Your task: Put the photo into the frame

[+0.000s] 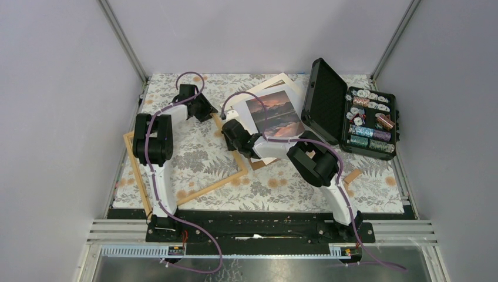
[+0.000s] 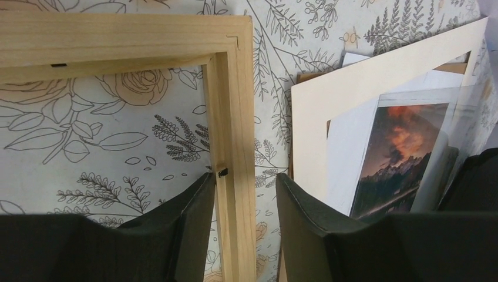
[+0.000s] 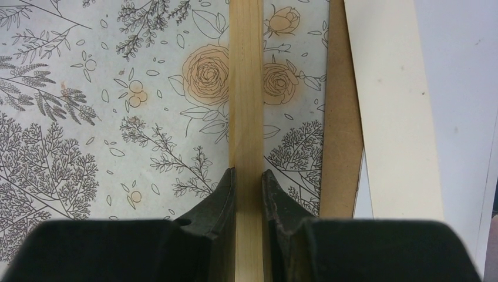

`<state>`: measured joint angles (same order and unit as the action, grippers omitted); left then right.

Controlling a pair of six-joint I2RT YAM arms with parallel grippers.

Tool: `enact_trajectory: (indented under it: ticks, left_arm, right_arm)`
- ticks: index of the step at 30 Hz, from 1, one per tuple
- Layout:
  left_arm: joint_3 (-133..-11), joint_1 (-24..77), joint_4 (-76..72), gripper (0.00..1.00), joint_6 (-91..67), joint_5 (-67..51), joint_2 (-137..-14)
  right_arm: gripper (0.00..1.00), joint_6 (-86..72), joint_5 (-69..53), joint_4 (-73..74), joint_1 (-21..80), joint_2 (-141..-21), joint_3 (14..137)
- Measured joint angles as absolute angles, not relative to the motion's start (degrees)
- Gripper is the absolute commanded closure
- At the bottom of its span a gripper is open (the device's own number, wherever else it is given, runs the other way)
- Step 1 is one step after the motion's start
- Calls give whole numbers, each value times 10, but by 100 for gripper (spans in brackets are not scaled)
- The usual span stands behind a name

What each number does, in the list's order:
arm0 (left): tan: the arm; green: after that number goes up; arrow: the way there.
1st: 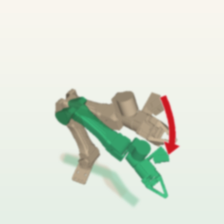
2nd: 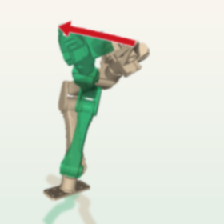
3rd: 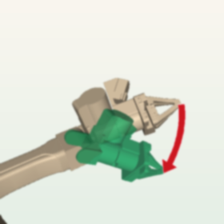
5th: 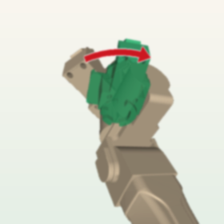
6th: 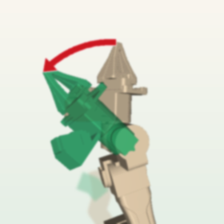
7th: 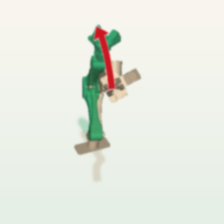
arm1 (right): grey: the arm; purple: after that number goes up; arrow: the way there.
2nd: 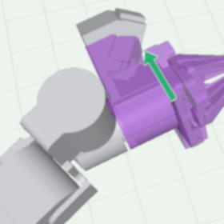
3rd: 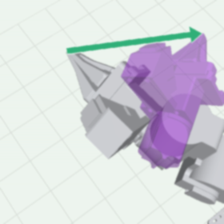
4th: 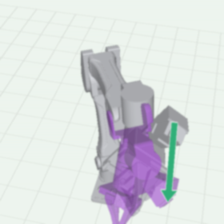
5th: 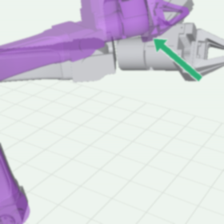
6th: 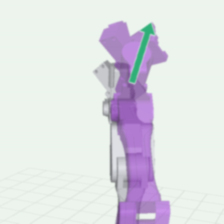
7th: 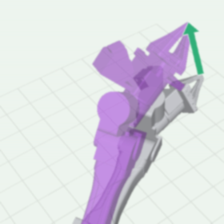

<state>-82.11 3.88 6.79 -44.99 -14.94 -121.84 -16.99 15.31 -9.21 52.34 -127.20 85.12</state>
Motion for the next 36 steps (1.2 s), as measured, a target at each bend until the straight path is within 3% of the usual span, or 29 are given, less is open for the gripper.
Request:
enact_trajectory:
  ticks: [8, 15, 20, 22, 24, 27, 31, 36]
  left_arm:
    - [-837, 39, 94, 66, -431, -144, -1219]
    - [-852, 41, 108, 69, -413, -142, -1219]
    - [-855, 41, 111, 56, -403, -135, -1219]
    - [-855, 41, 111, 44, -397, -126, -1219]
    - [-855, 42, 120, 38, -392, -108, -1218]
    - [-855, 42, 129, 38, -390, -94, -1212]
    - [-855, 41, 133, 51, -394, -88, -1208]
    - [-861, 38, 132, 52, -401, -107, -1213]
  right_arm:
    - [100, -170, 149, -90, 523, -1278, 861]
    - [100, -170, 142, -89, 521, -1281, 866]
    - [100, -170, 140, -88, 521, -1283, 869]
    - [100, -170, 139, -89, 521, -1285, 870]
    - [100, -170, 138, -88, 521, -1285, 872]
    - [100, -170, 138, -88, 521, -1285, 872]
    - [100, -170, 138, -88, 521, -1285, 873]
    - [100, -170, 138, -87, 521, -1286, 873]
